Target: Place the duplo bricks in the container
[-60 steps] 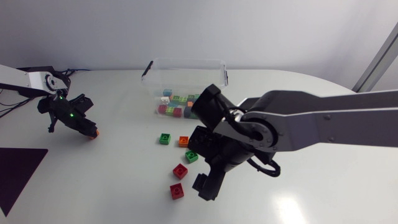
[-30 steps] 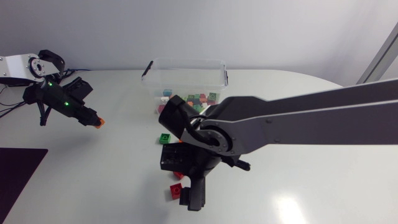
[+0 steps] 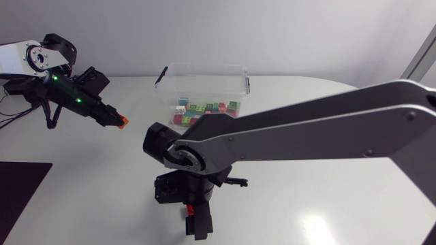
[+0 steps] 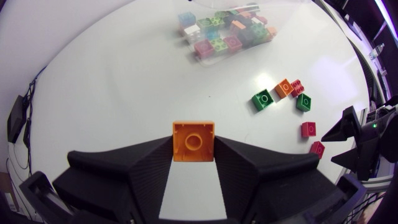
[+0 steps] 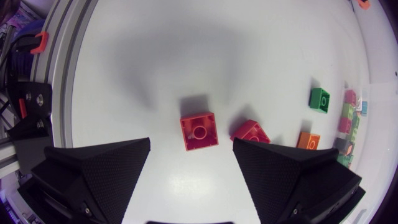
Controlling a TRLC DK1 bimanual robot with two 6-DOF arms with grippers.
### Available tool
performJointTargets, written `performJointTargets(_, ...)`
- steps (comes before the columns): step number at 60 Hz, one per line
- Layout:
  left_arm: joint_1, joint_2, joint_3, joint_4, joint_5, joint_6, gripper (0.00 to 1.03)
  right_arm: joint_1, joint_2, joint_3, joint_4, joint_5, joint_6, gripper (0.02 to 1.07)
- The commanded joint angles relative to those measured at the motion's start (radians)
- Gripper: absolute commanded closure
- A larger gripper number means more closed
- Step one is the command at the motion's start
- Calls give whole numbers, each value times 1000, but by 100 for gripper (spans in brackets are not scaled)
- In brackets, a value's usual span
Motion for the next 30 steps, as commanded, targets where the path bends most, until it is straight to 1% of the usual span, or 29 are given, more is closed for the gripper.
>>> performJointTargets(1, -14, -14, 45, -18, 17, -23, 61, 15, 52, 47, -30, 13, -36, 16)
performJointTargets(15, -22, -4, 78, -35, 19, -18, 60, 28, 142, 126, -105, 40, -42, 16)
performJointTargets(17, -22, -2, 80, -35, 19, -18, 60, 28, 152, 131, -109, 43, -42, 18)
performJointTargets(19, -22, 0, 83, -35, 19, -18, 60, 28, 155, 134, -109, 43, -45, 23)
performJointTargets(20, -22, 1, 83, -35, 19, -18, 60, 29, 159, 137, -109, 43, -49, 29)
performJointTargets(24, -24, 7, 95, -37, 20, -17, 60, 31, 172, 149, -114, 43, -50, 39)
performJointTargets(27, -28, 10, 103, -37, 20, -18, 60, 34, 181, 155, -119, 43, -52, 53)
performJointTargets(30, -36, 13, 115, -37, 20, -21, 61, 35, 184, 157, -119, 44, -56, 65)
